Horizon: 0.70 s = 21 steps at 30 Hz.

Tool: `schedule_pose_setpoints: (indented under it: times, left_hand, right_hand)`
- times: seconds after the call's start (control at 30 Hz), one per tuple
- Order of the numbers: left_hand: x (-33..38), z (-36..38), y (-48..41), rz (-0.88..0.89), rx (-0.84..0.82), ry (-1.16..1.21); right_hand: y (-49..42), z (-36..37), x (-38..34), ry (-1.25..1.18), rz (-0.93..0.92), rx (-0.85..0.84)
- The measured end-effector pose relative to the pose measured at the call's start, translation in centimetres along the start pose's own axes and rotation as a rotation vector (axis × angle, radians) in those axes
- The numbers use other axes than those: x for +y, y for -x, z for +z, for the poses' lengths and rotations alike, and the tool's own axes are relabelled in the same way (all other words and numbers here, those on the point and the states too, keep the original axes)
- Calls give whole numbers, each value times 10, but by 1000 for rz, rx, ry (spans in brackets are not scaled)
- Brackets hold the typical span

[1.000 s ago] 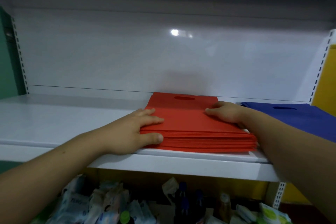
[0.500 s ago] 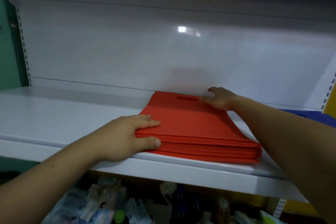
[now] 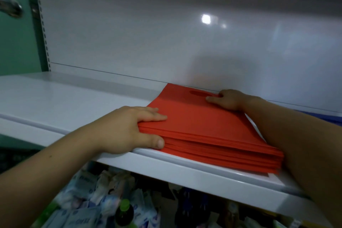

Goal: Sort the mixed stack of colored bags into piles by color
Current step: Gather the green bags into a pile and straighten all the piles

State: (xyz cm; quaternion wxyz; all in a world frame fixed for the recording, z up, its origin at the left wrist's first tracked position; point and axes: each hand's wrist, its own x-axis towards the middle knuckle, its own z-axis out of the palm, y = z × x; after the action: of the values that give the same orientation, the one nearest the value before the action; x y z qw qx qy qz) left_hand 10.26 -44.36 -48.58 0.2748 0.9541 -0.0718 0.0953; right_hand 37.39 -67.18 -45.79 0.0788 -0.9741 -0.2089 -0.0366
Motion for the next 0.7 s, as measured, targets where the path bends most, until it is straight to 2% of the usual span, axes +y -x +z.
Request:
schedule_pose_setpoints:
  times: [0.13, 0.27, 0.43, 0.7]
  left_hand:
    - [-4, 1, -1, 9, 31, 7]
    - [-2, 3, -3, 30, 16, -123]
    - [-2, 2, -1, 52, 16, -106]
    - [-1, 0, -1, 27, -102, -222]
  right_hand:
    - [-1, 4, -1, 3, 14, 24]
    - [-1, 3, -3, -2, 51, -14]
    - [2, 6, -3, 55, 67, 50]
    - [7, 9, 3, -6, 37, 3]
